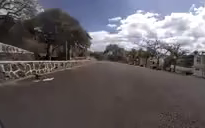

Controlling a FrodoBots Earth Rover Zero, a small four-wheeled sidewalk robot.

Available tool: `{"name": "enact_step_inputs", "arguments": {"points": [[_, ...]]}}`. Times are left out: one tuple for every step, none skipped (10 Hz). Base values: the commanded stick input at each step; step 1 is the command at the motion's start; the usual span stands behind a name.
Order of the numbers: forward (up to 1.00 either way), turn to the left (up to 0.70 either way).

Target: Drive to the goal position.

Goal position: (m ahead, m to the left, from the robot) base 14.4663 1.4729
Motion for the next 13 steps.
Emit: {"name": "enact_step_inputs", "arguments": {"points": [[0.85,0.01],[0.85,0.01],[0.85,0.01],[0.85,0.01],[0.85,0.01],[0.85,0.01],[0.85,0.01],[0.85,0.01],[0.85,0.01],[0.85,0.01],[0.85,0.01],[0.85,0.01],[0.85,0.01]]}}
